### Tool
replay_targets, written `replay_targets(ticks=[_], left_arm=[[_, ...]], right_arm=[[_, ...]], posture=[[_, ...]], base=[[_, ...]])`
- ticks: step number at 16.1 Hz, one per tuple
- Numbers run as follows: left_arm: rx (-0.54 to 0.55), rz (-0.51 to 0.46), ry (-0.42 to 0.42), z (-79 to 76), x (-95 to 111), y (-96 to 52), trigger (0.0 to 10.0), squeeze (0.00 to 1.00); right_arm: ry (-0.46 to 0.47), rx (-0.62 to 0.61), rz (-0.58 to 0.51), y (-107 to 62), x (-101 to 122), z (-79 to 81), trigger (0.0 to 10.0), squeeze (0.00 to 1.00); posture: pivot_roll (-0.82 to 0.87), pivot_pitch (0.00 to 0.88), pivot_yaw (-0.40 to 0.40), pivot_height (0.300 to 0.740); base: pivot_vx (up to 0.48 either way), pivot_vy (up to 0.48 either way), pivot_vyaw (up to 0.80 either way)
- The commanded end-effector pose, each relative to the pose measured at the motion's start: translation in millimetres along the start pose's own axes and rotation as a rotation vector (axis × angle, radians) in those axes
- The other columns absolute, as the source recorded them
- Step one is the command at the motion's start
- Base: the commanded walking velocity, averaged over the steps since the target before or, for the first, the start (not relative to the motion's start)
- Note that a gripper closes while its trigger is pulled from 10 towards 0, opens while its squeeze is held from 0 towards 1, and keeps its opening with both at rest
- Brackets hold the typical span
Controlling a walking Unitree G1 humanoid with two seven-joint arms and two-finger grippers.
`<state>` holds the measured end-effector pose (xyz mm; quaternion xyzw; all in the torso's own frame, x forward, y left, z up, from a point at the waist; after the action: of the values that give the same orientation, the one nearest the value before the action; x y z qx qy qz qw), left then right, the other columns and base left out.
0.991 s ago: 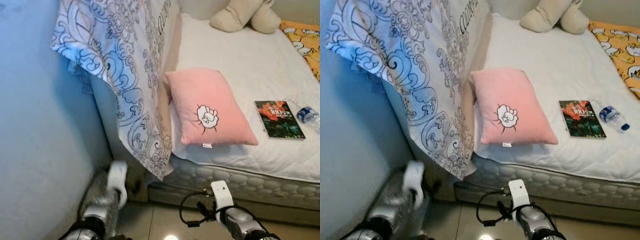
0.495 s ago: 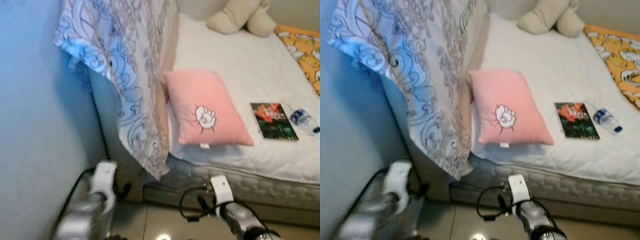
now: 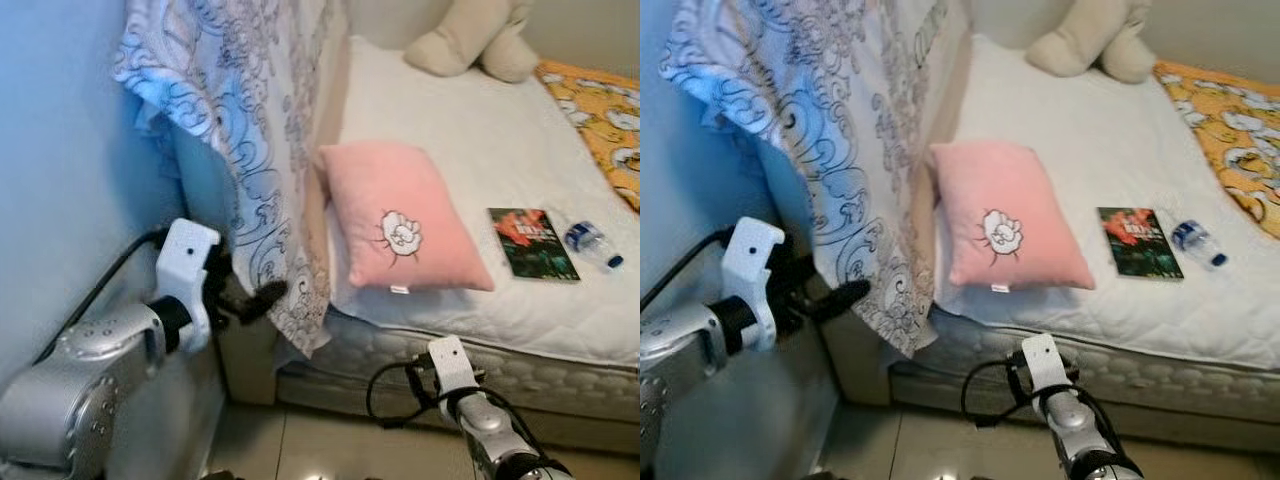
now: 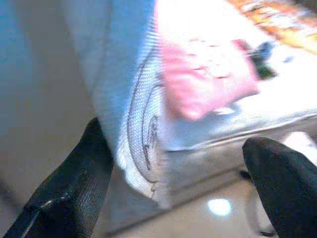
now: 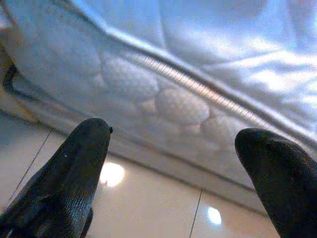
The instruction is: Clean up the room
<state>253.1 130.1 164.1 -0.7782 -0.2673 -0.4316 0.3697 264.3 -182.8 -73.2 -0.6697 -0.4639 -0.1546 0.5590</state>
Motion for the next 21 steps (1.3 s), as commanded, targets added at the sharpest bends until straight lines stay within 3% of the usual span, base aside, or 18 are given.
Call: replay_targets(ticks=[1, 3, 4, 6, 8, 9, 10, 11, 12, 13, 14, 15, 16, 17, 18, 19, 21], left_arm=[[-0.099, -0.056, -0.029, -19.8, 15, 1.8, 10.0, 0.0], [-0.106, -0.185, -0.039, -23.1, 41, 6.3, 10.0, 0.0], [-0.095, -0.205, -0.066, -21.2, 46, 7.0, 10.0, 0.0], [-0.013, -0.244, -0.017, -10.3, 53, 9.7, 10.0, 0.0], [0.116, -0.277, 0.047, 3.5, 54, 15.7, 10.0, 0.0], [0.21, -0.332, 0.078, 13.6, 59, 15.0, 10.0, 0.0], [0.284, -0.454, 0.103, 15.2, 79, 9.4, 10.0, 0.0], [0.316, -0.575, 0.168, 6.3, 102, 3.0, 10.0, 0.0], [0.312, -0.605, 0.194, 1.0, 108, 2.0, 10.0, 0.0], [0.278, -0.641, 0.265, -13.9, 114, 4.7, 10.0, 0.0], [0.283, -0.635, 0.278, -13.3, 112, 5.7, 10.0, 0.0], [0.322, -0.553, 0.245, 4.7, 94, 12.0, 10.0, 0.0], [0.431, -0.318, 0.184, 42.6, 45, 23.8, 10.0, 0.0], [0.503, -0.218, 0.183, 60.2, 22, 23.2, 10.0, 0.0], [0.524, -0.003, 0.216, 73.7, -17, 19.9, 10.0, 0.0], [0.449, 0.136, 0.26, 70.8, -38, 14.2, 10.0, 0.0], [0.239, 0.237, 0.391, 49.6, -40, 4.9, 10.0, 0.0]], right_arm=[[-0.026, -0.027, -0.061, -0.6, 8, -9.8, 10.0, 0.19], [-0.007, -0.096, -0.099, -2.4, 12, -18.0, 10.0, 0.19], [0.01, -0.121, -0.115, -3.5, 13, -21.2, 10.0, 0.19], [0.04, -0.164, -0.135, -5.3, 14, -26.2, 10.0, 0.19], [0.071, -0.211, -0.147, -7.5, 13, -31.7, 10.0, 0.18], [0.087, -0.232, -0.162, -8.9, 14, -33.5, 10.0, 0.19], [0.103, -0.255, -0.192, -10.9, 16, -35.6, 10.0, 0.19], [0.112, -0.295, -0.222, -13.6, 19, -38.9, 10.0, 0.18], [0.113, -0.314, -0.231, -14.8, 19, -40.3, 10.0, 0.18], [0.102, -0.328, -0.242, -16.2, 20, -39.9, 10.0, 0.18], [0.099, -0.328, -0.243, -16.3, 20, -39.3, 10.0, 0.18], [0.09, -0.293, -0.245, -15.1, 21, -35.9, 10.0, 0.18], [0.085, -0.213, -0.224, -11.7, 19, -28.2, 10.0, 0.18], [0.104, -0.215, -0.205, -11.4, 16, -27.9, 10.0, 0.18], [0.09, -0.354, -0.599, -55.4, 107, -78.4, 10.0, 0.18], [0.063, -0.38, -0.798, -101.6, 150, -88.9, 10.0, 0.18], [0.029, -0.38, -0.817, -105.8, 153, -93.4, 10.0, 0.18]], posture=[[0.03, 0.0, -0.134, 0.74], [0.02, 0.0, -0.131, 0.74], [0.01, 0.0, -0.129, 0.74], [0.01, 0.0, -0.122, 0.74], [0.0, 0.0, -0.117, 0.74], [-0.01, 0.0, -0.108, 0.74], [-0.01, 0.0, -0.106, 0.74], [-0.01, 0.0, -0.104, 0.74], [-0.01, 0.0, -0.104, 0.74], [-0.01, 0.0, -0.094, 0.74], [-0.01, 0.0, -0.092, 0.74], [0.0, 0.0, -0.089, 0.74], [0.0, 0.0, -0.088, 0.74], [0.0, 0.0, -0.088, 0.74], [0.01, 0.0, -0.092, 0.74], [0.01, 0.0, -0.096, 0.74], [0.01, 0.0, -0.102, 0.74]], base=[[0.0, 0.0, 0.0], [0.0, 0.0, 0.0], [0.0, 0.0, 0.0], [0.0, 0.0, 0.0], [0.0, 0.0, 0.0], [0.0, 0.0, 0.0], [0.0, 0.0, 0.0], [0.0, 0.0, 0.0], [0.0, 0.0, 0.0], [0.0, 0.0, 0.0], [0.0, 0.0, 0.0], [0.0, 0.0, 0.0], [0.0, 0.0, 0.0], [0.0, 0.0, 0.0], [0.0, 0.0, 0.0], [0.0, 0.0, 0.0], [0.0, 0.0, 0.0]])
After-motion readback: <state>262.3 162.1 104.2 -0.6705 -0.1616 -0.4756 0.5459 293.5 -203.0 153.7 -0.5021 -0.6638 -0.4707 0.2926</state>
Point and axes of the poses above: a point about 5 cm out from each wrist's last joint towards the gripper, its own y axis pointing out of the wrist towards the gripper, its own x axis along the axis of the wrist's last joint, z = x × y, the point moved 4 cm from there along y, pointing out of the wrist towards the gripper, and after that the axes turned 9 degrees about -y, right-handed, at the moved point
